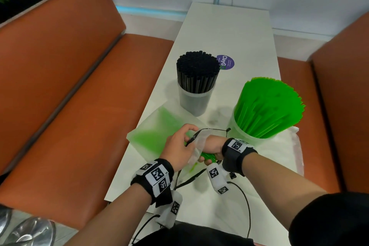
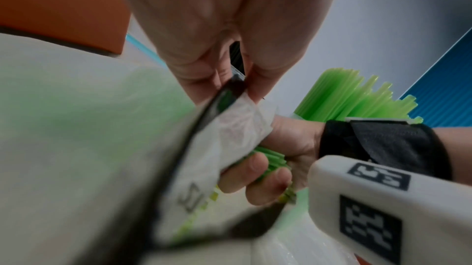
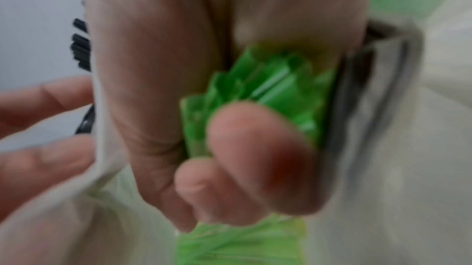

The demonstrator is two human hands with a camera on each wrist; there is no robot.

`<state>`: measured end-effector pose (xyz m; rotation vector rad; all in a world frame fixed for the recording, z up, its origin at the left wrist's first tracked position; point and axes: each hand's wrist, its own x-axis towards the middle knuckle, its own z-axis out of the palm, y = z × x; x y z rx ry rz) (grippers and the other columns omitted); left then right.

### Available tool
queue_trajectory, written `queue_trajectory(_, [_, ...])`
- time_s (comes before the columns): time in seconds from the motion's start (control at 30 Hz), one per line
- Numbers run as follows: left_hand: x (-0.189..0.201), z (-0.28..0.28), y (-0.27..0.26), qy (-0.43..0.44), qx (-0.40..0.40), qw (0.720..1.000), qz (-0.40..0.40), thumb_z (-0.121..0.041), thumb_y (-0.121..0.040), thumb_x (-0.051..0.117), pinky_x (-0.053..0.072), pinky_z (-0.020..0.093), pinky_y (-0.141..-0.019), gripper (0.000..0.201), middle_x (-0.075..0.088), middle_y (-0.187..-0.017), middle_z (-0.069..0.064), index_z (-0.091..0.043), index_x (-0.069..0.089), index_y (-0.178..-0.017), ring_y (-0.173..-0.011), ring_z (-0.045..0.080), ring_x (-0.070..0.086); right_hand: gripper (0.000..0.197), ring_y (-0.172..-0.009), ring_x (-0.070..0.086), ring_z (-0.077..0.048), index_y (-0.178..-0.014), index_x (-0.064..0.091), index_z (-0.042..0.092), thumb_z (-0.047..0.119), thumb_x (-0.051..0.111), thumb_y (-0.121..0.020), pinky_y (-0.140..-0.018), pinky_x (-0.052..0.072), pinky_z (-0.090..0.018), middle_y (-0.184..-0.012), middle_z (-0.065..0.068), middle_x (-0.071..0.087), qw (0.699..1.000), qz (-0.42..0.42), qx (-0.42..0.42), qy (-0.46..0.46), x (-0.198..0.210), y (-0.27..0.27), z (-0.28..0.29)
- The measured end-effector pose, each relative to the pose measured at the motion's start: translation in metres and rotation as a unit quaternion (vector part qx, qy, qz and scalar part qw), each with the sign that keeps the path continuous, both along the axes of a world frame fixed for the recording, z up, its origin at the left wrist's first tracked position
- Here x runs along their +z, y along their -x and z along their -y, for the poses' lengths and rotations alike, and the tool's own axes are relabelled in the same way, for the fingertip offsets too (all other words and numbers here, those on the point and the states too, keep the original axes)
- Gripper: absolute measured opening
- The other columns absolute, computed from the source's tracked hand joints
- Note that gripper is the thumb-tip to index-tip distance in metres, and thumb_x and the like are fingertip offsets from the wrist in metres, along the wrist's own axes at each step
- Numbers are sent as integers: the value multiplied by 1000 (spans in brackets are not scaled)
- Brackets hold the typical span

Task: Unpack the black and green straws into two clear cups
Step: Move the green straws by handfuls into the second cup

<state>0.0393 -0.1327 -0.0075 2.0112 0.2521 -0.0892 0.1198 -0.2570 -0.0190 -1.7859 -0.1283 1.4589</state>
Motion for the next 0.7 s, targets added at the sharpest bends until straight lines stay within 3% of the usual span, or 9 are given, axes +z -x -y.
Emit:
queue_trajectory(0.1, [-1,3,-1,-21,0,1000,7,-4,-90,58,40,14,-47,35,52,-70,-4,-37,62,-101,-47,2,52,4,-47,41,-11,-74,60,17,19,59,-70,-41,32,-20,-61,-1,52,999,30,22,16,2,-1,2])
queue_trajectory(0.2, [-1,8,1,-4,-29,1000,10,-1,-95,53,49,21,-49,34,56,-74,1,-34,60,-99,-54,4,66,7,-45,40,-12,-64,58,13,12,60,-71,-38,32,-20,-60,-6,50,999,19,-26,1,2,-3,7])
queue_trajectory(0.27, [-2,9,-1,-25,-20,999,13,1,-94,52,46,18,-47,34,53,-73,3,-32,60,-98,-50,1,55,4,-44,44,-11,-74,60,9,7,61,-77,-37,34,-18,-60,-5,54,1000,10,-19,1,1,-4,14])
queue_trajectory(0.33, [-2,11,-5,-55,5,998,11,5,-91,52,40,12,-45,37,49,-71,2,-31,60,-96,-51,7,43,6,-45,47,-12,-86,62,6,5,65,-81,-38,37,-19,-61,-4,55,999,33,27,26,2,-4,24])
queue_trajectory(0.4, [-2,9,-9,-69,32,997,-2,8,-90,48,39,11,-43,38,47,-71,0,-28,60,-96,-54,12,45,10,-46,49,-16,-86,62,5,9,69,-80,-41,42,-23,-64,-7,56,991,76,93,60,5,-3,29])
queue_trajectory(0.53, [0,10,-18,-67,55,996,-17,12,-88,41,46,19,-40,41,45,-75,3,-22,62,-100,-55,20,51,10,-45,54,-17,-87,59,12,12,66,-81,-41,46,-24,-67,-6,61,941,250,184,133,7,0,46])
queue_trajectory(0.6, [1,10,-23,-70,56,996,-23,11,-88,42,42,13,-39,42,47,-78,4,-23,62,-100,-57,19,52,12,-48,58,-19,-91,59,17,16,67,-81,-40,47,-24,-71,-5,64,914,319,198,156,7,2,63])
queue_trajectory(0.7, [-1,9,-29,-80,54,995,-33,7,-90,46,38,6,-45,39,52,-76,1,-25,64,-102,-63,12,53,15,-57,60,-19,-82,57,20,26,70,-78,-45,44,-23,-71,0,62,891,372,189,181,2,7,102])
